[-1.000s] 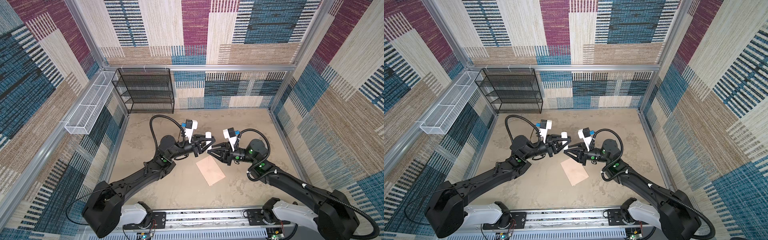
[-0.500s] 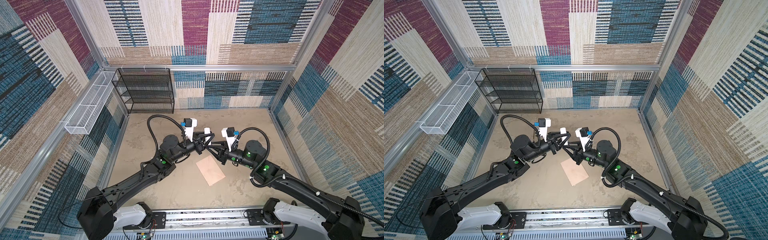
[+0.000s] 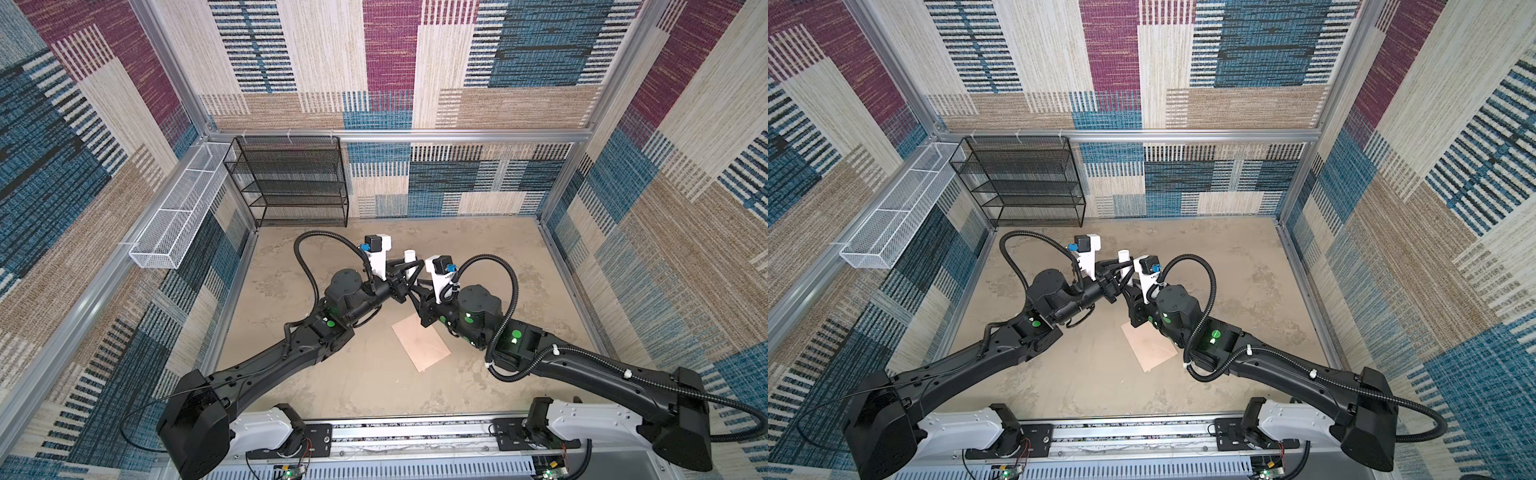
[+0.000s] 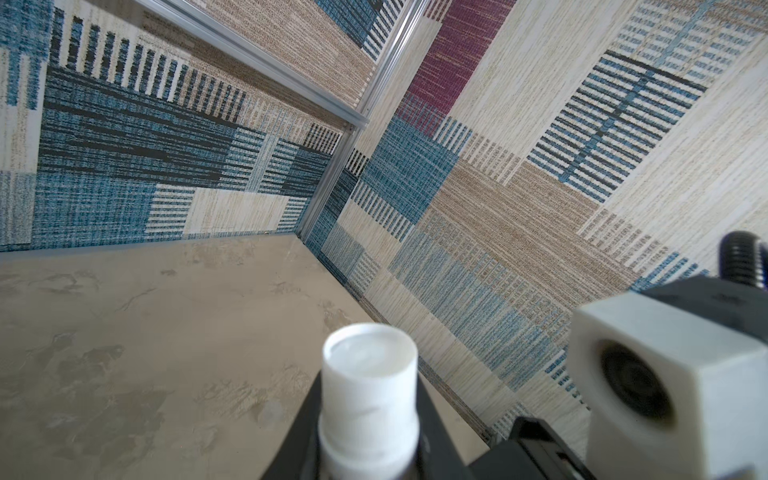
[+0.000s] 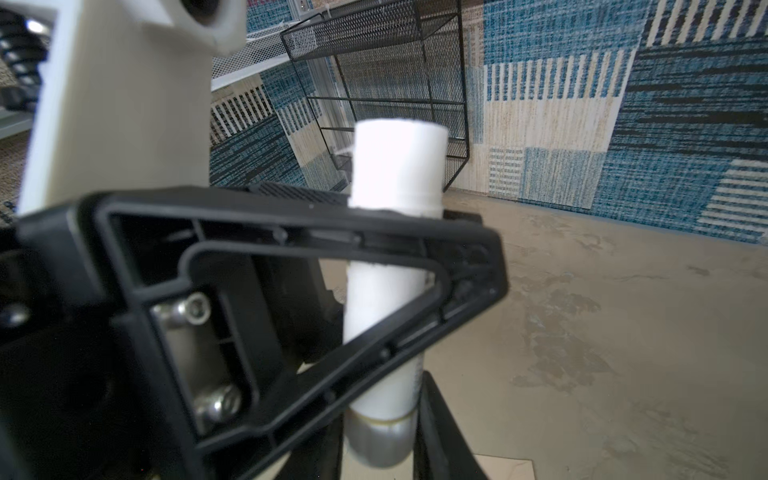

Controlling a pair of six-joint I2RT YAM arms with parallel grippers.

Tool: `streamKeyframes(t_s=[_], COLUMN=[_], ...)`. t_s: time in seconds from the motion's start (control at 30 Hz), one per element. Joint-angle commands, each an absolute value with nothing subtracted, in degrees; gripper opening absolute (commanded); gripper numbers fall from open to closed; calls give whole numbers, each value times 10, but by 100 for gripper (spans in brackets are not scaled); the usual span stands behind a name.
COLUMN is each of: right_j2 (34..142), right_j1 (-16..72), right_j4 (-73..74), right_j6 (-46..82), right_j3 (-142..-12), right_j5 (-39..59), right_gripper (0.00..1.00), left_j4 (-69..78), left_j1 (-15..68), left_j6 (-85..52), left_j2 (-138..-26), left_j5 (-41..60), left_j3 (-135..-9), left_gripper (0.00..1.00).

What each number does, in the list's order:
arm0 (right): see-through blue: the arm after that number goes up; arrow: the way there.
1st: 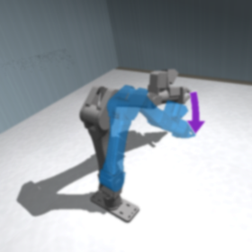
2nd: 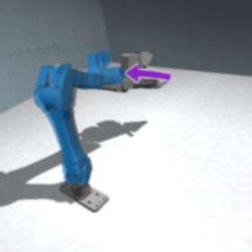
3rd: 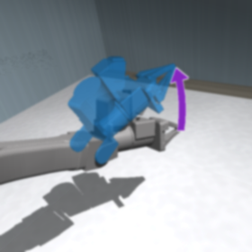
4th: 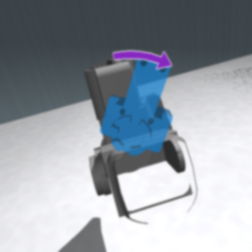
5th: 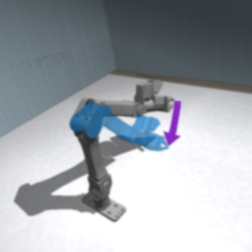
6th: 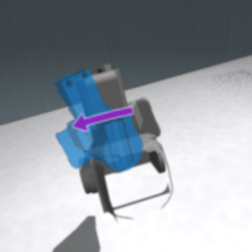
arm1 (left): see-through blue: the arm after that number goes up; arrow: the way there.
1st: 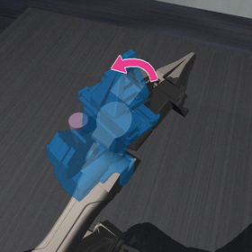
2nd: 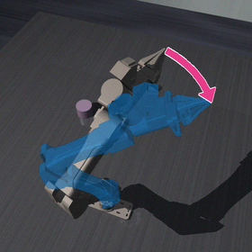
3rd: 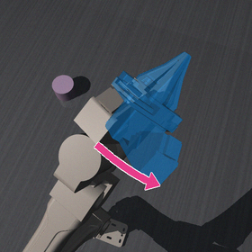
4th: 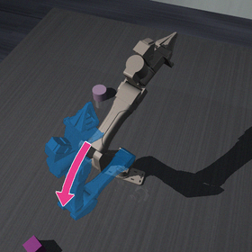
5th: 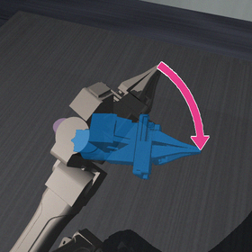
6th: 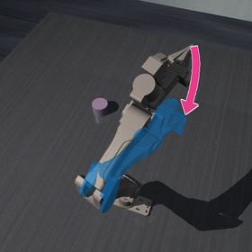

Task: Place the letter into the envelope and seal it

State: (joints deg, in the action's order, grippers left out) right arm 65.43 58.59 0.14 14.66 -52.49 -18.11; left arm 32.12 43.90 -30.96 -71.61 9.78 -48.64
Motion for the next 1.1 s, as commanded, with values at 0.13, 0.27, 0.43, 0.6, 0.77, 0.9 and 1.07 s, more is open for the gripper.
streamKeyframes(t_s=[0.13, 0.27, 0.43, 0.6, 0.77, 0.9, 1.07], right_j2=[644, 617, 578, 541, 571, 611, 636], right_j1=[596, 594, 550, 447, 382, 364, 346], right_j4=[50, 57, 77, 149, 235, 331, 432], right_j6=[108, 81, 90, 125, 169, 231, 291], right_j3=[-527, -490, -441, -386, -370, -355, -336], right_j5=[-171, -164, -64, 161, 378, 473, 511], right_gripper=[35, 56, 61, 60, 59, 58, 59], left_j4=[290, 279, 309, 382, 459, 516, 544], left_j1=[446, 437, 403, 370, 357, 357, 357], left_j6=[-300, -293, -324, -362, -399, -430, -446], left_j2=[-706, -691, -683, -687, -714, -734, -745], left_j5=[128, 139, 191, 272, 381, 418, 438], left_j3=[-488, -492, -485, -471, -469, -467, -465], left_gripper=[0, 0, 0, 0, 0, 0, 0])
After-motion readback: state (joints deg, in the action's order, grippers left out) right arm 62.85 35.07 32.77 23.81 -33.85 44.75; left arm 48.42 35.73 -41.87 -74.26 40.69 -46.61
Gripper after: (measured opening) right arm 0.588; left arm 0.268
